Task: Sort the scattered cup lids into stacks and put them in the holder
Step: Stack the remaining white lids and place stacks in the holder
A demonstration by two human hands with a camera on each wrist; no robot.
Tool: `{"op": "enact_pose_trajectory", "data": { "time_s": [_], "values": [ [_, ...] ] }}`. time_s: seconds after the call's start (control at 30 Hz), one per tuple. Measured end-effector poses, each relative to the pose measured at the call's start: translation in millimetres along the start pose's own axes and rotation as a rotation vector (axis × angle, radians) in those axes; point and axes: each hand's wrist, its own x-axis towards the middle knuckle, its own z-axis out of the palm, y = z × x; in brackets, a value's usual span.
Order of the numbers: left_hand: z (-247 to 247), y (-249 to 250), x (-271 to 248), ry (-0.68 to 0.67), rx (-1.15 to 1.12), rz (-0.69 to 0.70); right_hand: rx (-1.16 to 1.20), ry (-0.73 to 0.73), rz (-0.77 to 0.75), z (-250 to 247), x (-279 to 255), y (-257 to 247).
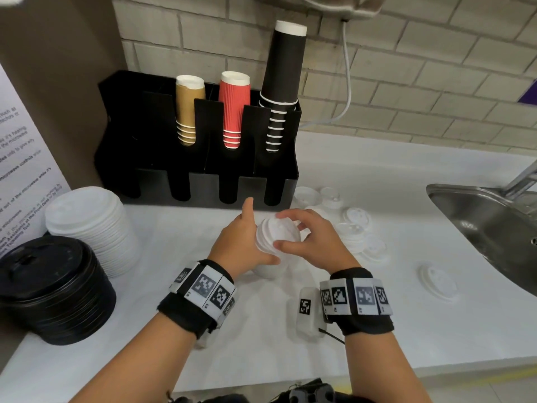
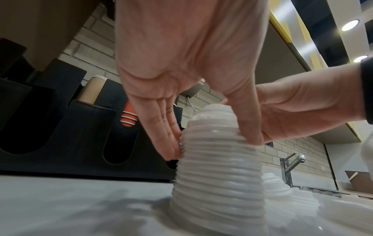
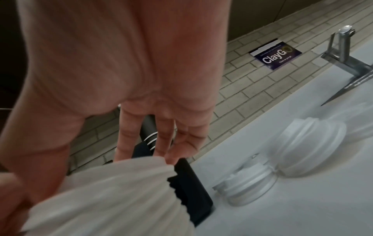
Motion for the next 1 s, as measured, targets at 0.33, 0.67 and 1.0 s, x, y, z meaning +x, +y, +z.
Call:
{"op": "enact_pose_trajectory", "data": {
  "time_s": [0.33, 0.67, 1.0],
  "values": [
    [3, -3, 3, 0.008, -0.017, -0.002, -0.141, -0.071, -0.019, 8, 9, -14],
    [-4, 1, -4, 0.006, 0.028, 0.056, -0.098, -0.049, 0.037, 11, 9, -10],
    [-8, 5, 3, -0.047, 0.054, 0.033, -0.325, -0.147, 0.432, -33, -19, 29]
  ]
}}
